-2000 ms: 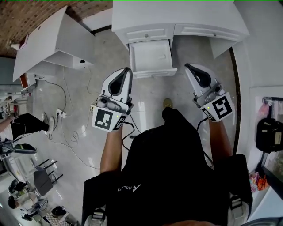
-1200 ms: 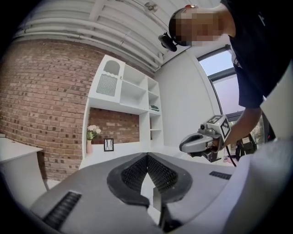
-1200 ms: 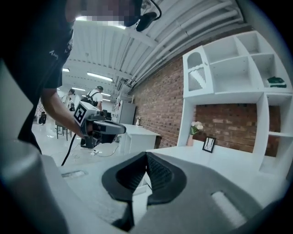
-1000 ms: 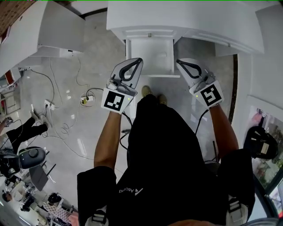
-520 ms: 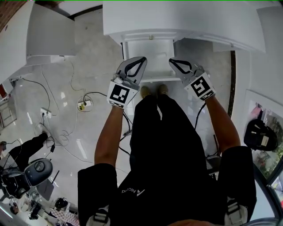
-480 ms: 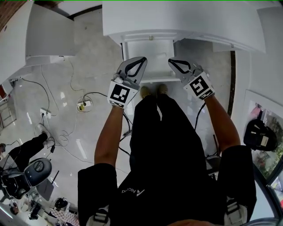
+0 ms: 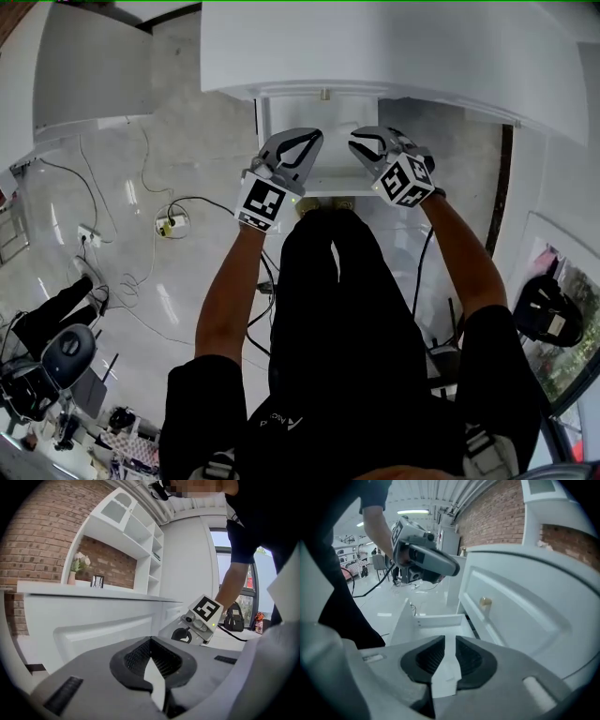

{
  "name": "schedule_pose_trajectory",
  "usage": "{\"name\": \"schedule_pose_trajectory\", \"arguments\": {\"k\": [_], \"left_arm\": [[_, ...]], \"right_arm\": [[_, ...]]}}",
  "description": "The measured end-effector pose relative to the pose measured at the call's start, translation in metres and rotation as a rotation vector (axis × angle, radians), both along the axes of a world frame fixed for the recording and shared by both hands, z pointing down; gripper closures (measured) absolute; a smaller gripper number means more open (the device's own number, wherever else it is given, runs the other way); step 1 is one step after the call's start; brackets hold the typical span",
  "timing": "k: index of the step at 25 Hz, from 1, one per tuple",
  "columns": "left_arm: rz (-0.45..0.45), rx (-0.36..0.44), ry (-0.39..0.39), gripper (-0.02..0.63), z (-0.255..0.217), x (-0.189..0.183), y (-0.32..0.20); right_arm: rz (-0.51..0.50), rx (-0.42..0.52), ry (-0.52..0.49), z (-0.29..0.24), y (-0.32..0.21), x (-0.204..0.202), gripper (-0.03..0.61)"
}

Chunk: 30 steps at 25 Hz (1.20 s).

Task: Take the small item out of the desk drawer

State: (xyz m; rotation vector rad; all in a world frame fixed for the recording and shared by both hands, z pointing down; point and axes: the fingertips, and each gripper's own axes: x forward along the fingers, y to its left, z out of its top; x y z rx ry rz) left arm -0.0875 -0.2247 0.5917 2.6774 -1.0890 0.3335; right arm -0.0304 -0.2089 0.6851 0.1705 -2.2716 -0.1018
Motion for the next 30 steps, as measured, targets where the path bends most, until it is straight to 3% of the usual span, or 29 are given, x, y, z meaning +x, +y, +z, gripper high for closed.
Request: {"name": "schedule_pose_trajectory", "arguments": {"k": [12,22,30], "left_arm": [[0.035,-0.085,-0.024,0.615,0.087,0.018,-0.007],[0.035,-0.093,-0.057,0.615,0.116,0.001,-0.018],[0.036,-0.112,-0.047,0.615,0.127,-0.011,-0.009]], "right_arm": [[-0.127,-0.015,0.219,0.137,-0.007,0.013,0.400],[-0.301,0.006,0.434,0.226,-0.004,0.004,0.369],[-0.321,-0.052,0.537,0.264,0.001,0.005,0.362]]}}
